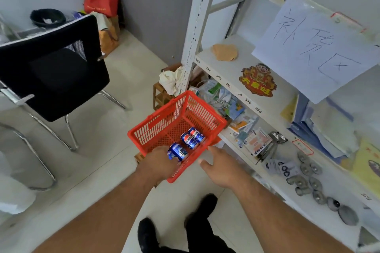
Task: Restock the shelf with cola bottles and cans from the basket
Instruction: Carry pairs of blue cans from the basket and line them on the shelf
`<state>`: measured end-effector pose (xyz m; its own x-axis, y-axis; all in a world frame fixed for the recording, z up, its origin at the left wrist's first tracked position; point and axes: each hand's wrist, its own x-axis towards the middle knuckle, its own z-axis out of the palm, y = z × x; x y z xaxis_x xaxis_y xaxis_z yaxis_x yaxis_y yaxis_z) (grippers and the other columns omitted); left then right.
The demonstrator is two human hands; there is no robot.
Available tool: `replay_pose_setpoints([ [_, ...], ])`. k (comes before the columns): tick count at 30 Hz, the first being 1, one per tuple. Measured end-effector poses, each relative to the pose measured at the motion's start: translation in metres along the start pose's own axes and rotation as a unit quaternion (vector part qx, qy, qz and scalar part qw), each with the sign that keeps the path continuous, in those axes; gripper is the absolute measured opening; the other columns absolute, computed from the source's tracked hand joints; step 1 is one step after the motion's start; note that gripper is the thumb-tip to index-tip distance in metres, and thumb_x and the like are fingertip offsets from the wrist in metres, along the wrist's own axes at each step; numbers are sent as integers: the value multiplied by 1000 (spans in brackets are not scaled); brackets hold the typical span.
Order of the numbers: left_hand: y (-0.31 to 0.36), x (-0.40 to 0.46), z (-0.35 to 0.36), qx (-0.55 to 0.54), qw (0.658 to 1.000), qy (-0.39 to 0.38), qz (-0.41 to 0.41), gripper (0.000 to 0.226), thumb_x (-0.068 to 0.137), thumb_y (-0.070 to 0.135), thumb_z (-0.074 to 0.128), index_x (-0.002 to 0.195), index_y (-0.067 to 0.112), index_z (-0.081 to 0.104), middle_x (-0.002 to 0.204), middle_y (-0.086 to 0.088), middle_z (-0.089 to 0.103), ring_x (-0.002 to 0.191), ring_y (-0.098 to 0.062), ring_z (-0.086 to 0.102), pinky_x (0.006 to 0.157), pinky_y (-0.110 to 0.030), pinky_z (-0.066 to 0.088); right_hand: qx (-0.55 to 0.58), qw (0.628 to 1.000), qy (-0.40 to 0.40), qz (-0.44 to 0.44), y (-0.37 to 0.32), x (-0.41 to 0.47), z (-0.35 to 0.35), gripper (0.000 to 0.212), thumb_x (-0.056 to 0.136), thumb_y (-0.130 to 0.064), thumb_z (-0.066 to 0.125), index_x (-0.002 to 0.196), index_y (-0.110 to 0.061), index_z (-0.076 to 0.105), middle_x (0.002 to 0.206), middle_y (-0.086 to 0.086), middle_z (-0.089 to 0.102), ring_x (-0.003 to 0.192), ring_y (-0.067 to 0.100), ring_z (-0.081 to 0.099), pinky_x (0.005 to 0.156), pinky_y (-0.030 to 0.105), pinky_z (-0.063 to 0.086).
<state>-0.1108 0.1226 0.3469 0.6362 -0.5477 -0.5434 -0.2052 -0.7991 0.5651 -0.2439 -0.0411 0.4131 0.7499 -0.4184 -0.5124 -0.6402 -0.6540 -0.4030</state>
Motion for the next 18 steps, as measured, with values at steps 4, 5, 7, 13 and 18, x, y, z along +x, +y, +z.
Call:
replay_pose_setpoints([
  [4, 6, 31, -4, -1, 999, 7, -39, 42, 93, 48, 55, 125, 22, 59, 126, 1, 66, 104, -20, 68, 89, -40, 62, 11, 1000, -25, -7, 9, 40, -14, 51, 103, -43, 57, 148, -23, 47, 150, -1, 53, 139, 22, 51, 105, 32, 42],
  [5, 10, 39, -6, -1, 999, 12, -47, 43, 93, 48, 55, 126, 21, 59, 127, 1, 66, 104, -20, 68, 89, -40, 61, 9, 1000, -29, -7, 13, 52, -19, 48, 103, -42, 57, 147, -23, 49, 147, -2, 55, 135, 21, 53, 99, 28, 40],
  [7, 19, 56, -7, 8, 998, 22, -63, 45, 95, 47, 54, 128, 18, 60, 126, 0, 67, 102, -20, 67, 89, -39, 61, 11, 999, -40, -15, 21, 77, -30, 43, 103, -42, 58, 141, -24, 53, 138, -4, 59, 121, 17, 58, 91, 27, 38],
  [13, 47, 106, 1, -8, 992, 26, -122, 41, 98, 41, 56, 130, 17, 61, 124, 1, 69, 99, -19, 70, 86, -34, 61, 31, 996, -76, -17, 51, 155, -53, 31, 97, -45, 62, 123, -28, 60, 115, -7, 68, 101, 14, 65, 83, 33, 50],
  [18, 55, 148, 26, -47, 986, 15, -161, 31, 90, 41, 56, 115, 24, 64, 113, 3, 71, 90, -16, 66, 83, -35, 58, 6, 994, -113, -10, 79, 227, -53, 44, 95, -44, 63, 134, -23, 56, 127, -1, 62, 112, 22, 65, 99, 40, 52],
])
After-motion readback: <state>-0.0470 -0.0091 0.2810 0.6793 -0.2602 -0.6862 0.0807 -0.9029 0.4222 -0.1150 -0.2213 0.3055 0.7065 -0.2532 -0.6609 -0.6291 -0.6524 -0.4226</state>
